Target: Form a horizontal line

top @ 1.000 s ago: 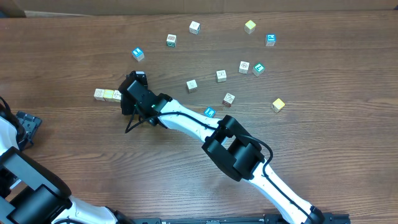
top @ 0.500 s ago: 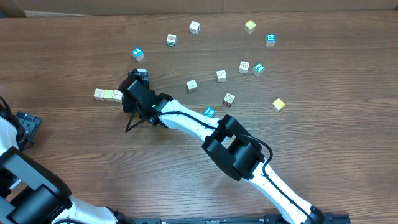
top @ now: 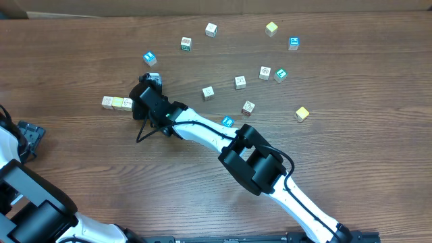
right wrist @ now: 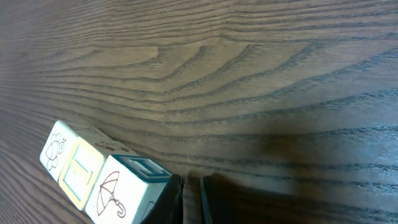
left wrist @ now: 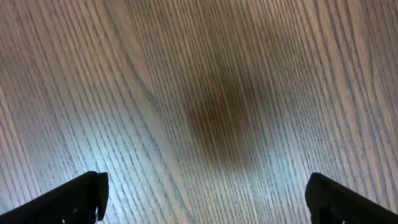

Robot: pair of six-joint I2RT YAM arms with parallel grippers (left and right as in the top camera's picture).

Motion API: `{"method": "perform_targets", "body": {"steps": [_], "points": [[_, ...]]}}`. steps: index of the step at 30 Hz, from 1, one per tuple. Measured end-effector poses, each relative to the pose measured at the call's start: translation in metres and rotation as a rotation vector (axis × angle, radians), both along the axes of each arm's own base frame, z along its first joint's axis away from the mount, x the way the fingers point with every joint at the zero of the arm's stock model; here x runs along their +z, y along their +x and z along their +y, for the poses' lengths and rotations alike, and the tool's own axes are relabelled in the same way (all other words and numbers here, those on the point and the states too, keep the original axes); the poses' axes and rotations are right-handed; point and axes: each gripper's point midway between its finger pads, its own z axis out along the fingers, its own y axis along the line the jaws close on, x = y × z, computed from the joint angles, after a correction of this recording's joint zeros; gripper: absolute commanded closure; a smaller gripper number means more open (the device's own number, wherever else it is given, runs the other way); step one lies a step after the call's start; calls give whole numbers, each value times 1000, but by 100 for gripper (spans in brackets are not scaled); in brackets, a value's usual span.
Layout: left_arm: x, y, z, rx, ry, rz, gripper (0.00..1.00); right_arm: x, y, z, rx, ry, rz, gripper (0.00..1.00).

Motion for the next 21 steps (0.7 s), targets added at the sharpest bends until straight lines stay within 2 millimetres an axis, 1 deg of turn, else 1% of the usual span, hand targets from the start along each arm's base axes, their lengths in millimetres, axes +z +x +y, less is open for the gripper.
{"method": "perform_targets", "body": {"steps": [21], "points": [[0, 0, 0, 0, 0, 0, 0, 6, 6, 5, -2, 37, -29, 93]]}}
